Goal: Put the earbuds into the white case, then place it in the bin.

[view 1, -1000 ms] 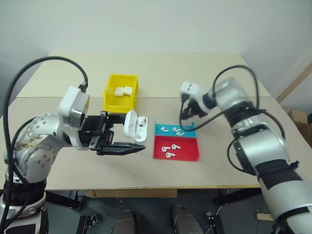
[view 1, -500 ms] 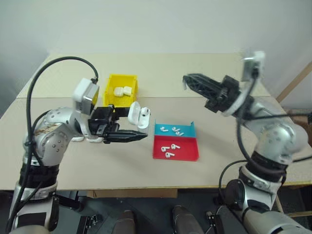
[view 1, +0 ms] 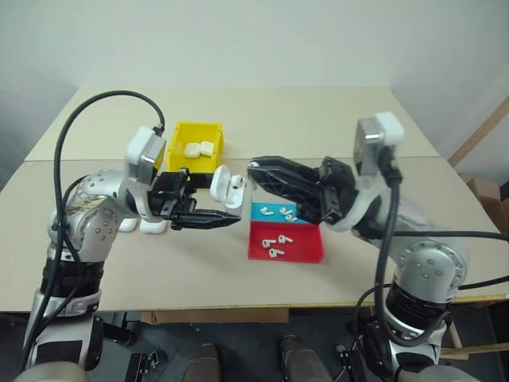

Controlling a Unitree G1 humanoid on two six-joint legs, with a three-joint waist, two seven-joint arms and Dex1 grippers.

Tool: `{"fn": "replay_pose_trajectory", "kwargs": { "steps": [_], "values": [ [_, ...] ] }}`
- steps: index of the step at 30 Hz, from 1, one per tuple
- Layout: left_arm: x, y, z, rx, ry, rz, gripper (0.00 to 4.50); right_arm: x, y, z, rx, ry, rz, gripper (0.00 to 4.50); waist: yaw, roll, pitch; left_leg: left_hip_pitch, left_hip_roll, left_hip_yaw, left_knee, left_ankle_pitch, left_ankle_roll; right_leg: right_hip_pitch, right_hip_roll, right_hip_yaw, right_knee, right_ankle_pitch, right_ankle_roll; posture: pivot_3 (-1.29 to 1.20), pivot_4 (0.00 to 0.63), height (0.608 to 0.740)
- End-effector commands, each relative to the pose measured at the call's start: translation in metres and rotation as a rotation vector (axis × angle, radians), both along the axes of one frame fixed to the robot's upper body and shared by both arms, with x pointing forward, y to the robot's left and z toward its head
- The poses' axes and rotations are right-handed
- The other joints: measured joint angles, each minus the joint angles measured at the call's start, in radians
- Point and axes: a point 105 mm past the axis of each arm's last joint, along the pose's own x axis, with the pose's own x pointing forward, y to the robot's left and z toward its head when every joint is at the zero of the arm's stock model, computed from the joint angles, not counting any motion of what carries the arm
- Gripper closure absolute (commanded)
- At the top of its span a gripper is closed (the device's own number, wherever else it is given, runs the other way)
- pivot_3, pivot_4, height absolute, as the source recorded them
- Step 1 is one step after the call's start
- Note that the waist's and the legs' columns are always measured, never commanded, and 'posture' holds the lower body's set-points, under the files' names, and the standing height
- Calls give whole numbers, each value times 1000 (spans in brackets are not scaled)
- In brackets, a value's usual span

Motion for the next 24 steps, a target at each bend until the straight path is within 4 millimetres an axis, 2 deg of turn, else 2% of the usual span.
{"fn": "replay_pose_trajectory", "kwargs": {
  "steps": [1,13,24],
  "values": [
    [-1,0,8,3,-58,-19,1731,-8,5,6,12,-63,21,3886,1,0,0,0,0,0,0,0,0,0,0,0,0,0,0,0,150,740],
    [-3,-2,11,3,-65,-20,1731,-5,18,-4,-30,-63,23,3886,1,0,0,0,0,0,0,0,0,0,0,0,0,0,0,0,150,740],
    [-10,-5,13,-2,-59,-23,1731,-3,14,-13,-59,-62,-14,3886,2,0,0,0,0,0,0,0,0,0,0,0,-1,0,0,0,150,740]
  ]
}}
